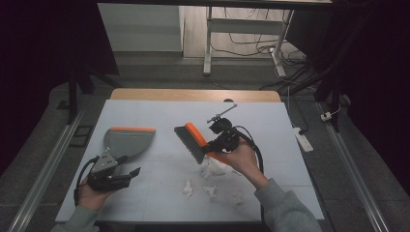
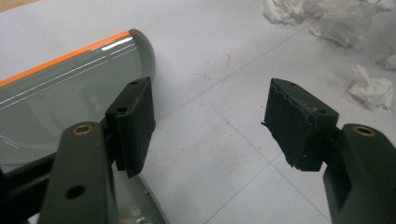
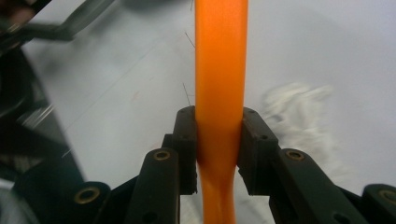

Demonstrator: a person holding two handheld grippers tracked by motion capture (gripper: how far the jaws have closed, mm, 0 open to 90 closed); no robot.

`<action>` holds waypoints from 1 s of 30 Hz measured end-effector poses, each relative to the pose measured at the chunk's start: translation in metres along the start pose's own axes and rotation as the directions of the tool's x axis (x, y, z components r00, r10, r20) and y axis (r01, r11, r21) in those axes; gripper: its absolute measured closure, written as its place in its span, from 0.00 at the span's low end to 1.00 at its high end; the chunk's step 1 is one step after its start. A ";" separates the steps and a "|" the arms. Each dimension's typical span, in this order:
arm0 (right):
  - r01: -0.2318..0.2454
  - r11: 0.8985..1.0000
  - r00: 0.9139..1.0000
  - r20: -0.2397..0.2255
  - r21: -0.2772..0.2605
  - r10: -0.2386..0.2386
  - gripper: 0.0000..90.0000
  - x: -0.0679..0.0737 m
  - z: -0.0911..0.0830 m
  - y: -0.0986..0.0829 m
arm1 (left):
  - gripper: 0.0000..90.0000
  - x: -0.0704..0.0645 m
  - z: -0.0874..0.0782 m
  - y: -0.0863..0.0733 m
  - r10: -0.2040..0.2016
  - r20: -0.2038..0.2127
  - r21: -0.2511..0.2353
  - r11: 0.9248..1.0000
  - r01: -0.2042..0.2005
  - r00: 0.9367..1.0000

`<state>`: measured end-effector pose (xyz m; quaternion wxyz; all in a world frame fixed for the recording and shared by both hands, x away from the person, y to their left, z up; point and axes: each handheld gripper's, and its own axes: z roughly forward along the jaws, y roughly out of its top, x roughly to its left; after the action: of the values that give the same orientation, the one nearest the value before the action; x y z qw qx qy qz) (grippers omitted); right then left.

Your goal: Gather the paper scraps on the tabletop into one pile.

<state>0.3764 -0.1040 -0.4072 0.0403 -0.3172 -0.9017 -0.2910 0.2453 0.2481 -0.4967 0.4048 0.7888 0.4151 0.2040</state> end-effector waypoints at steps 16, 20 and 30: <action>0.286 0.908 0.957 -0.134 0.306 -0.256 0.78 0.069 0.044 -0.040 | 0.38 -0.001 0.001 0.000 0.004 -0.002 0.005 1.000 -0.004 1.000; 0.300 0.897 0.954 -0.098 0.325 -0.283 0.78 0.065 0.050 -0.041 | 0.38 -0.001 0.000 0.000 0.006 -0.003 0.005 1.000 -0.006 1.000; 0.167 0.939 0.978 0.074 0.301 -0.197 0.78 0.020 0.030 -0.038 | 0.38 -0.001 0.001 0.000 0.003 0.000 0.005 1.000 -0.003 1.000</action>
<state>0.3414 -0.1004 -0.4459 0.0131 -0.2374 -0.9612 -0.1401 0.2454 0.2471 -0.4971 0.4025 0.7904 0.4145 0.2038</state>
